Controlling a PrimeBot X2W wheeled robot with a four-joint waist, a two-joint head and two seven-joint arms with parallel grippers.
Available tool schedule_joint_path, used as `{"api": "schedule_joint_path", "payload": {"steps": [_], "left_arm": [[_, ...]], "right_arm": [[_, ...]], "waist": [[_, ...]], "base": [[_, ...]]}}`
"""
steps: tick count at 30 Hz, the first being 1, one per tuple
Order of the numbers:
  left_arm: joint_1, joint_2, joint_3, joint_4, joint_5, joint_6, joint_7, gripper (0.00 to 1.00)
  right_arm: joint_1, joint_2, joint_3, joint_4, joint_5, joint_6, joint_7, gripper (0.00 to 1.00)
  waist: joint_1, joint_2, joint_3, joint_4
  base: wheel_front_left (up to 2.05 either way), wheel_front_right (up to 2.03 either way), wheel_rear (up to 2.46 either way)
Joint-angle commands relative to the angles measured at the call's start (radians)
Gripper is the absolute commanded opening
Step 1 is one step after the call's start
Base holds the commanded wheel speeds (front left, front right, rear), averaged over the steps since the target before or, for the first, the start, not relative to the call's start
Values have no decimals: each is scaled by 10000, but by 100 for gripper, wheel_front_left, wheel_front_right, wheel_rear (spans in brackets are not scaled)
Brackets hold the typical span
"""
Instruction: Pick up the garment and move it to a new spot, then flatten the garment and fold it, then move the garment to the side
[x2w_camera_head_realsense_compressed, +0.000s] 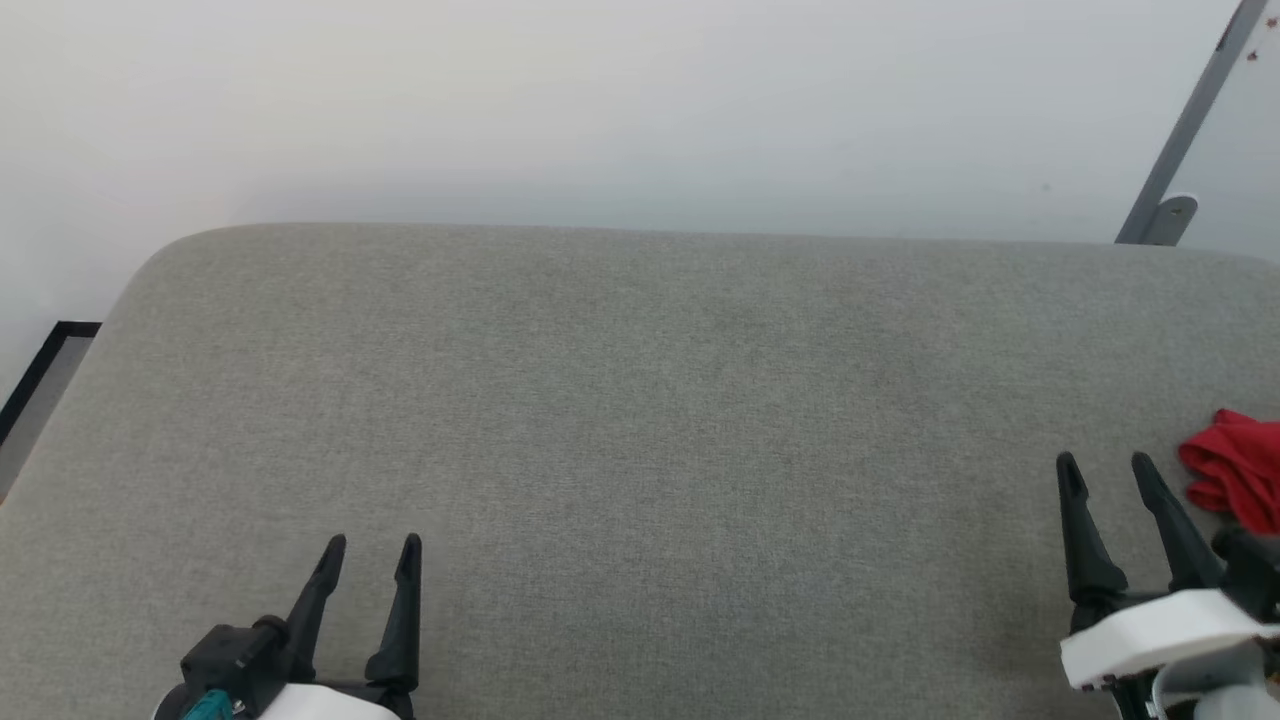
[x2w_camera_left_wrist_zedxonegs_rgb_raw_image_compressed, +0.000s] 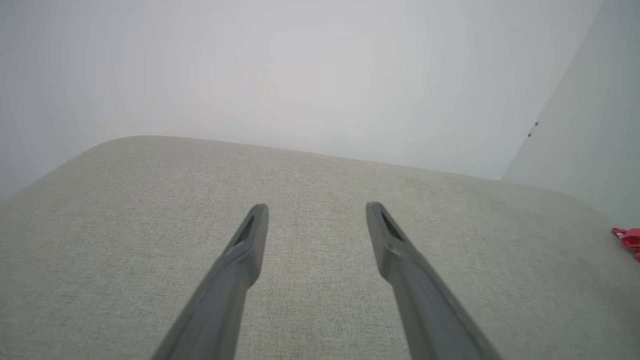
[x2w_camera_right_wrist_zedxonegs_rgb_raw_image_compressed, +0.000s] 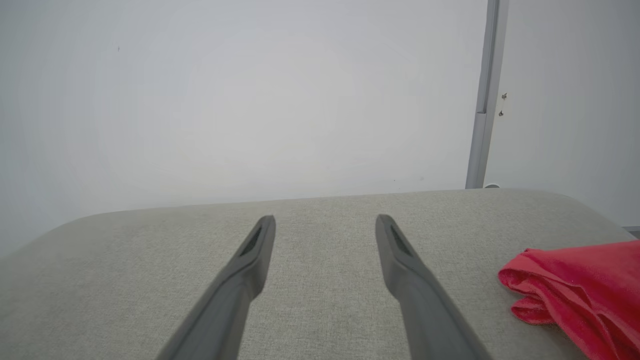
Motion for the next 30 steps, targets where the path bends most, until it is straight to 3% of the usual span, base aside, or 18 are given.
{"api": "schedule_joint_path", "payload": {"steps": [1, 11, 29, 30], "left_arm": [[145, 39, 27, -72, 135, -19, -5, 100], [724, 0, 225, -1037, 449, -19, -6, 100], [734, 54, 161, -1220, 167, -19, -5, 100], [727, 32, 134, -1179, 213, 0, 0, 0]], "right_arm": [[120, 53, -59, -86, -57, -4, -44, 100], [896, 529, -569, -617, -542, -4, 122, 100], [963, 756, -647, -974, -706, -4, 424, 100], [883, 718, -652, -926, -666, 0, 415, 0]], "waist": [[0, -1, -20, 29], [0, -1, -153, -41], [0, -1, -137, -86], [0, -1, -136, -87]], "base": [[0, 0, 0], [0, 0, 0], [0, 0, 0], [0, 0, 0]]}}
